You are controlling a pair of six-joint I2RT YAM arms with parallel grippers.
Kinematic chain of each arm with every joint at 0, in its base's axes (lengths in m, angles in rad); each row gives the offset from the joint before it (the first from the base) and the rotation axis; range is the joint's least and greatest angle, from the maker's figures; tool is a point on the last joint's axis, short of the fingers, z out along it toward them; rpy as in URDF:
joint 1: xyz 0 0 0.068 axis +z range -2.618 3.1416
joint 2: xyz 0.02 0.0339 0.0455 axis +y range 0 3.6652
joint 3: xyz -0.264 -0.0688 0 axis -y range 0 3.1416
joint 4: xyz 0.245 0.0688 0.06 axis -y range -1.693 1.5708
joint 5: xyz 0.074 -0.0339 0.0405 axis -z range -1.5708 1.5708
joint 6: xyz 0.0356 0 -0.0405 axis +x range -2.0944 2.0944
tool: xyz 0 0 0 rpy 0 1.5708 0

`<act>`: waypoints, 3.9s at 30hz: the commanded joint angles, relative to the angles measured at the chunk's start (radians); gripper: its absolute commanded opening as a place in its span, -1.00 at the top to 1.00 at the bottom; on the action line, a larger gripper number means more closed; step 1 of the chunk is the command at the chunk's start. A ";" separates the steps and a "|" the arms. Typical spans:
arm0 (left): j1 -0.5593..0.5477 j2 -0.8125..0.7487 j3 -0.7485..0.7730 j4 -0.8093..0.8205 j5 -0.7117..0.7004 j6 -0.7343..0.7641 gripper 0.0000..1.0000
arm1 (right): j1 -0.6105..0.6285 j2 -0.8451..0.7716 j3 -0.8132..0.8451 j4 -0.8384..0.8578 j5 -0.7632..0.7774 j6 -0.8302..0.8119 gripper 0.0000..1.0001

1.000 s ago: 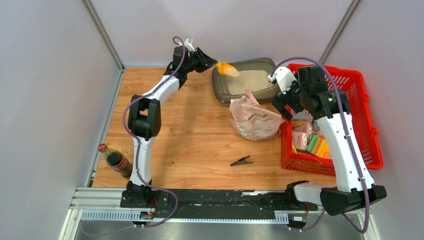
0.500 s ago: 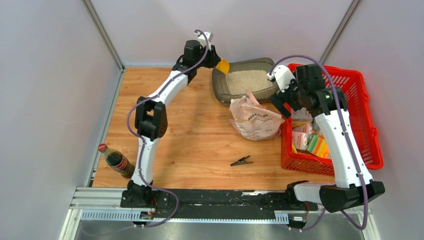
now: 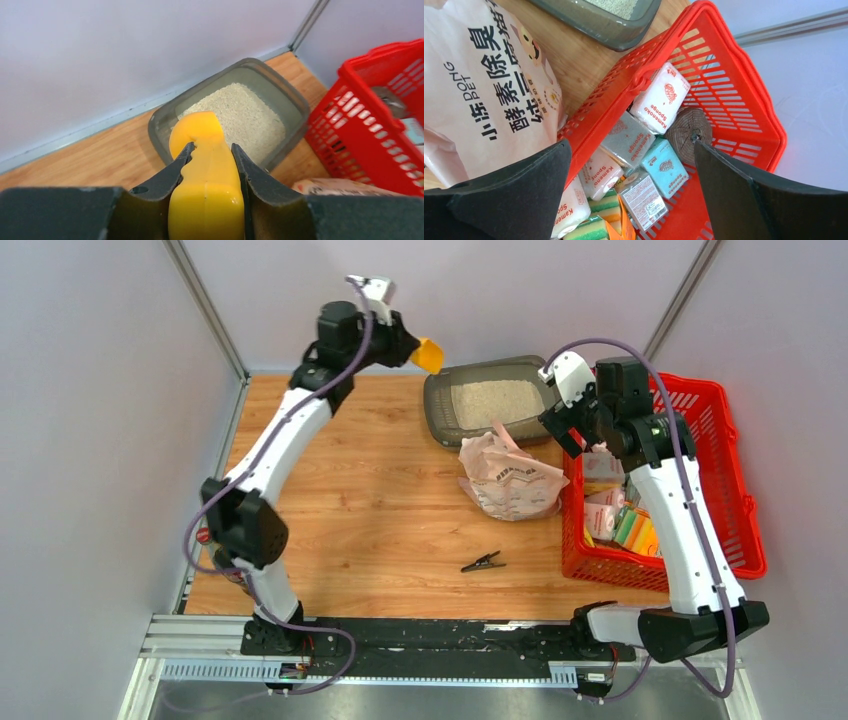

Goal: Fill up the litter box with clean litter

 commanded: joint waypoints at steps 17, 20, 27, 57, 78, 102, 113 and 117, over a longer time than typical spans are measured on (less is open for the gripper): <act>-0.028 -0.356 -0.492 0.022 0.313 -0.398 1.00 | -0.003 -0.096 -0.067 0.129 0.047 0.121 -1.00; -0.053 -0.339 -0.504 0.057 0.324 -0.411 1.00 | -0.003 -0.101 -0.074 0.117 0.053 0.111 -1.00; -0.129 -0.278 -0.460 0.013 0.249 -0.373 1.00 | -0.003 -0.109 -0.083 0.096 0.036 0.107 -1.00; -0.421 0.080 -0.223 -0.242 -0.392 -0.410 1.00 | -0.003 -0.096 -0.088 0.054 -0.070 0.101 -1.00; -0.366 0.126 -0.470 0.501 0.154 -0.869 1.00 | -0.003 -0.103 -0.123 0.025 -0.048 0.081 -1.00; -0.130 -0.116 -0.625 0.493 0.364 -0.767 1.00 | -0.003 -0.130 -0.106 0.025 -0.002 0.004 -1.00; -0.039 -0.155 -0.688 0.646 0.459 -0.901 1.00 | -0.003 -0.113 -0.064 -0.035 0.036 -0.016 -1.00; -0.016 -0.172 -0.729 0.677 0.450 -0.919 1.00 | -0.003 -0.104 -0.039 -0.056 0.047 -0.019 -1.00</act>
